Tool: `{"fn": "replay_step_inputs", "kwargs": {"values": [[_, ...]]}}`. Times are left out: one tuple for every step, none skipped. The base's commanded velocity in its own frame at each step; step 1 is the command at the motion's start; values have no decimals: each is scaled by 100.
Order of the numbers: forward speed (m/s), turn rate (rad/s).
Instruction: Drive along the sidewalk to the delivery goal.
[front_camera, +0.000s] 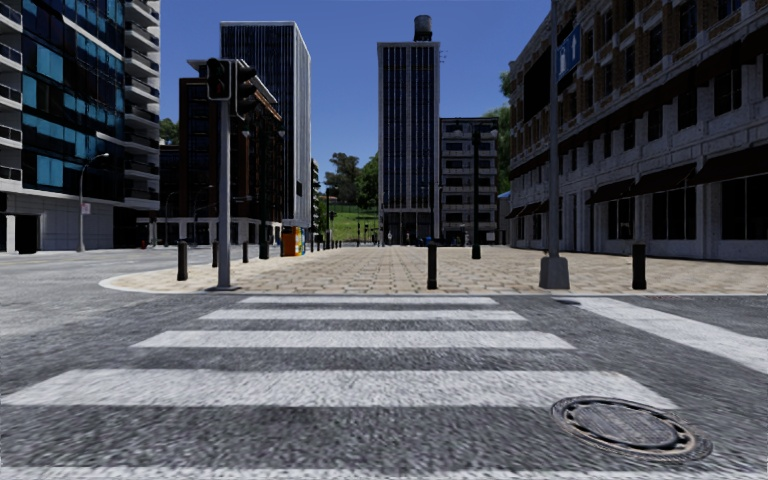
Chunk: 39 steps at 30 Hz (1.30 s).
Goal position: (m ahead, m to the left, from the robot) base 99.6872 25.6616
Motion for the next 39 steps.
{"fn": "replay_step_inputs", "kwargs": {"values": [[200,0],[200,0],[200,0],[200,0],[200,0],[200,0],[200,0],[200,0],[200,0],[200,0],[200,0],[200,0],[200,0],[200,0],[200,0],[200,0],[200,0],[200,0],[200,0],[200,0],[200,0],[200,0],[200,0],[200,0],[200,0],[200,0],[200,0],[200,0],[200,0],[200,0],[200,0],[200,0],[200,0],[200,0],[200,0],[200,0],[200,0],[200,0],[200,0]]}}
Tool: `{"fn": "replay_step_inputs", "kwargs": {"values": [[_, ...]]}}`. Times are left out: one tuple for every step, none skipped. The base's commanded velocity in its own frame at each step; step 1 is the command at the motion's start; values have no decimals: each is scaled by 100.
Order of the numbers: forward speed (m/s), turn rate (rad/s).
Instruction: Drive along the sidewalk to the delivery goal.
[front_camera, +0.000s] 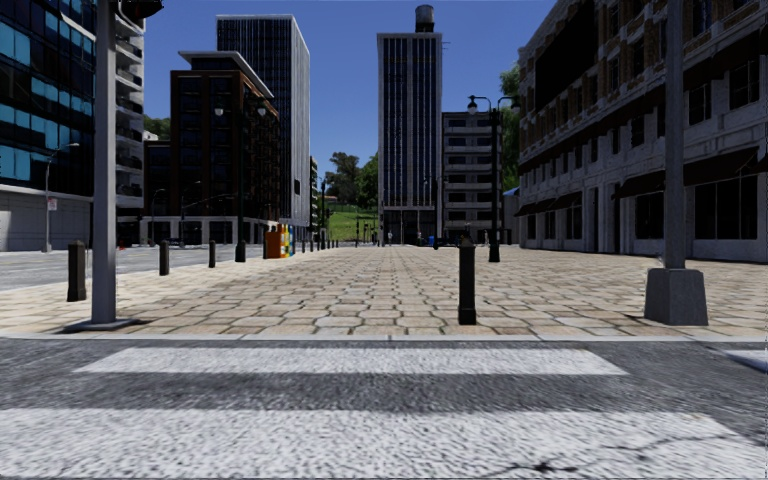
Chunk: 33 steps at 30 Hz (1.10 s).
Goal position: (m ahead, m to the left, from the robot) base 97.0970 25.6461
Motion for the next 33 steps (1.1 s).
{"fn": "replay_step_inputs", "kwargs": {"values": [[200,0],[200,0],[200,0],[200,0],[200,0],[200,0],[200,0],[200,0],[200,0],[200,0],[200,0],[200,0],[200,0],[200,0],[200,0],[200,0],[200,0],[200,0],[200,0],[200,0],[200,0],[200,0],[200,0],[200,-5],[200,-10],[200,-18],[200,-18],[200,-25],[200,-30],[200,-31],[200,-31],[200,-31],[200,-31]]}}
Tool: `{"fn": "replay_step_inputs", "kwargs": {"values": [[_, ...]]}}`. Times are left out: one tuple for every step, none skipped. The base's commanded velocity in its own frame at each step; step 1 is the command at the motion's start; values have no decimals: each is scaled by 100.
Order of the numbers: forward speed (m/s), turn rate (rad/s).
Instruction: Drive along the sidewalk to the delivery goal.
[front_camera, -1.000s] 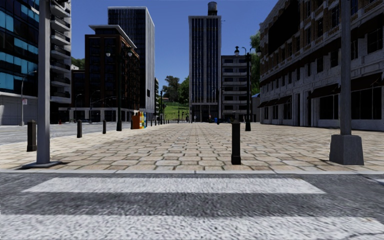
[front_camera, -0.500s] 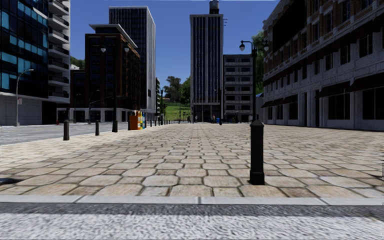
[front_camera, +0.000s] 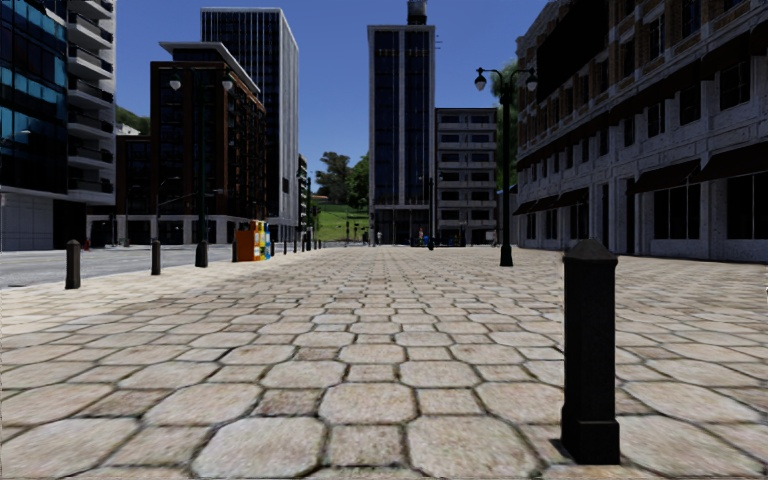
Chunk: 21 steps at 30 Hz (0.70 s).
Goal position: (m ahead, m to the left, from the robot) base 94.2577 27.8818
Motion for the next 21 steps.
{"fn": "replay_step_inputs", "kwargs": {"values": [[200,-29],[200,-9],[200,-9],[194,0],[185,0],[179,0],[172,0],[172,0],[164,0],[159,0],[151,0],[147,0],[147,0],[145,0],[144,0],[144,0],[144,0],[144,0],[144,0],[144,0],[144,0]]}}
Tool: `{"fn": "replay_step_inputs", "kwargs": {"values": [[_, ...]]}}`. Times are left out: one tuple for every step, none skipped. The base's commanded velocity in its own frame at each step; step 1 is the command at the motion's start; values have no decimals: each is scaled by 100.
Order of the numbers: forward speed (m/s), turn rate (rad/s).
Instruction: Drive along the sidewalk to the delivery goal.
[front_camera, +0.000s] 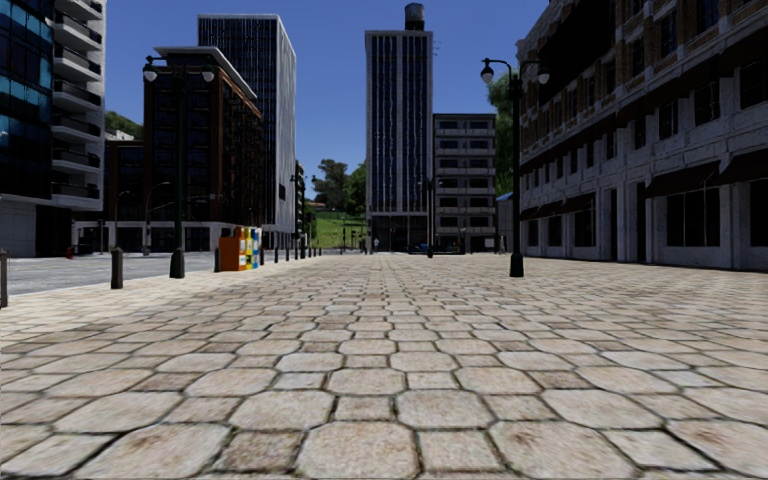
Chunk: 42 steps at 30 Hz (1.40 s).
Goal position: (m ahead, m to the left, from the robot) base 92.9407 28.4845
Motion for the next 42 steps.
{"fn": "replay_step_inputs", "kwargs": {"values": [[144,0],[144,0],[144,0],[144,0],[144,0],[144,0],[144,0],[144,0],[144,0],[144,0],[144,0],[144,0],[144,0],[144,0],[144,0],[144,0],[144,0],[144,0],[144,0],[148,0],[148,0],[200,0],[200,0],[200,0],[200,0],[200,0],[200,0],[200,0],[200,0],[200,0],[200,0],[200,0],[200,0],[200,0],[200,0],[200,0],[200,0],[200,0],[200,0],[200,0],[200,0],[200,0]]}}
